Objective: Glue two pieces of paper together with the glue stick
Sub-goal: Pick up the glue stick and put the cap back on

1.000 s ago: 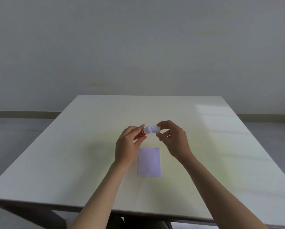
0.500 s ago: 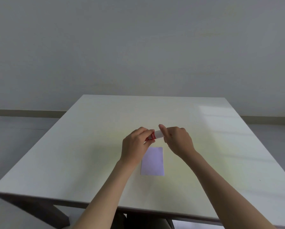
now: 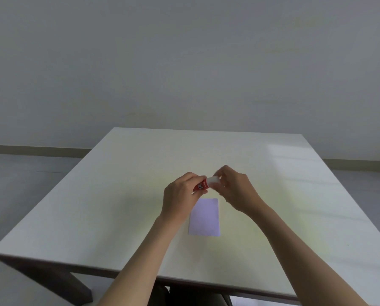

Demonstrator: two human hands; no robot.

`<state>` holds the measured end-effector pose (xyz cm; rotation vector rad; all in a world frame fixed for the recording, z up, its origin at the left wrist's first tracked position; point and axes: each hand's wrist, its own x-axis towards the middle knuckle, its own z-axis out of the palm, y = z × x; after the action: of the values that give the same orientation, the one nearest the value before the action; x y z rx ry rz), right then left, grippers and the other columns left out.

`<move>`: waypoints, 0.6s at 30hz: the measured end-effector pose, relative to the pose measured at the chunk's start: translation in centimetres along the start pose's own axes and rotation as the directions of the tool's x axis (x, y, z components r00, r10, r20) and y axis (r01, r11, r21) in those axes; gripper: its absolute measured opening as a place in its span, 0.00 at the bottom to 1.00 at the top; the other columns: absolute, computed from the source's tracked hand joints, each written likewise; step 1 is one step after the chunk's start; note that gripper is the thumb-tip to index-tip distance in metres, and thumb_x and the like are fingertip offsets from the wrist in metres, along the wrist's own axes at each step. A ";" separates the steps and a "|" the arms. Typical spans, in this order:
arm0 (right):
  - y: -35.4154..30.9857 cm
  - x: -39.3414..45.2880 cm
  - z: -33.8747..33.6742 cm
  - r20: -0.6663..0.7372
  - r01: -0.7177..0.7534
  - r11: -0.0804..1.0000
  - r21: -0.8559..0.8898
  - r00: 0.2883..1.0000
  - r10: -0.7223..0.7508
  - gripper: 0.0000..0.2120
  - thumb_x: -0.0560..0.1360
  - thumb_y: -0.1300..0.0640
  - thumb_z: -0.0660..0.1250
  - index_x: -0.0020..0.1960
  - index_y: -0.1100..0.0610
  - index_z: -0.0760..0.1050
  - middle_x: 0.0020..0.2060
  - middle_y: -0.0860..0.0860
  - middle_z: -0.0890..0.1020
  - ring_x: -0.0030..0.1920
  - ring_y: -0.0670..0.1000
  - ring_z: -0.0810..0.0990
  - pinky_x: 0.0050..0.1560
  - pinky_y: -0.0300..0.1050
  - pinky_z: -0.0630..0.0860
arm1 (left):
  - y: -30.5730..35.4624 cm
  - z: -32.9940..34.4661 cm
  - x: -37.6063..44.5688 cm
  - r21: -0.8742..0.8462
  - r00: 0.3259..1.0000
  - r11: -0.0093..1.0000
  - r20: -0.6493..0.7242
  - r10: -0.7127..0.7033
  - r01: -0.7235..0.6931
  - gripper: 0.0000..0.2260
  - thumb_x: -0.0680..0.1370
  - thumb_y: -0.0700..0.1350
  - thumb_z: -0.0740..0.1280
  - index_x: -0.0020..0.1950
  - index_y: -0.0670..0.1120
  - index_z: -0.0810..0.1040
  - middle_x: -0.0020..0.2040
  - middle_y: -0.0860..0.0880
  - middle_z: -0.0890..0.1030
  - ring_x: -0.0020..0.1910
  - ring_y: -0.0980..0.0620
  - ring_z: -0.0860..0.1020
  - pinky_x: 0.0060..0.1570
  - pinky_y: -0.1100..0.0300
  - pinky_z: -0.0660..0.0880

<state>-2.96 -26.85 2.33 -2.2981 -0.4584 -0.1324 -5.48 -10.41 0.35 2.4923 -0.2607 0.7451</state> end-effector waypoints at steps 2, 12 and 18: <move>-0.1 0.2 0.1 -0.072 -0.121 0.988 -0.094 0.991 0.115 0.23 0.75 0.40 0.60 0.38 0.60 0.74 0.26 0.51 0.75 0.32 0.58 0.77 0.33 0.45 0.69 | 0.2 0.0 -0.1 0.000 1.000 1.000 0.004 0.013 -0.013 0.13 0.68 0.47 0.76 0.52 0.49 0.83 0.45 0.52 0.84 0.39 0.49 0.81 0.33 0.61 0.73; -0.2 -0.2 0.1 -0.115 -0.170 0.985 -0.041 0.980 0.164 0.23 0.73 0.34 0.58 0.40 0.54 0.75 0.25 0.46 0.76 0.34 0.52 0.79 0.33 0.43 0.69 | -0.8 0.5 0.6 -0.192 0.986 0.970 -0.047 -0.163 0.151 0.08 0.70 0.46 0.74 0.47 0.47 0.81 0.40 0.51 0.84 0.37 0.49 0.80 0.37 0.58 0.75; 1.4 -1.4 -0.5 -0.089 -0.197 0.980 -0.016 0.977 0.195 0.14 0.75 0.44 0.63 0.46 0.55 0.78 0.29 0.54 0.82 0.36 0.55 0.80 0.41 0.49 0.77 | -5.2 0.7 3.0 -0.290 0.878 0.846 -0.034 -0.477 0.448 0.06 0.72 0.42 0.70 0.38 0.44 0.74 0.31 0.48 0.83 0.34 0.45 0.79 0.36 0.60 0.67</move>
<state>-3.68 -28.47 1.38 -2.3363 -0.1847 -0.1409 -1.03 -6.49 -0.67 2.1169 0.2603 0.5844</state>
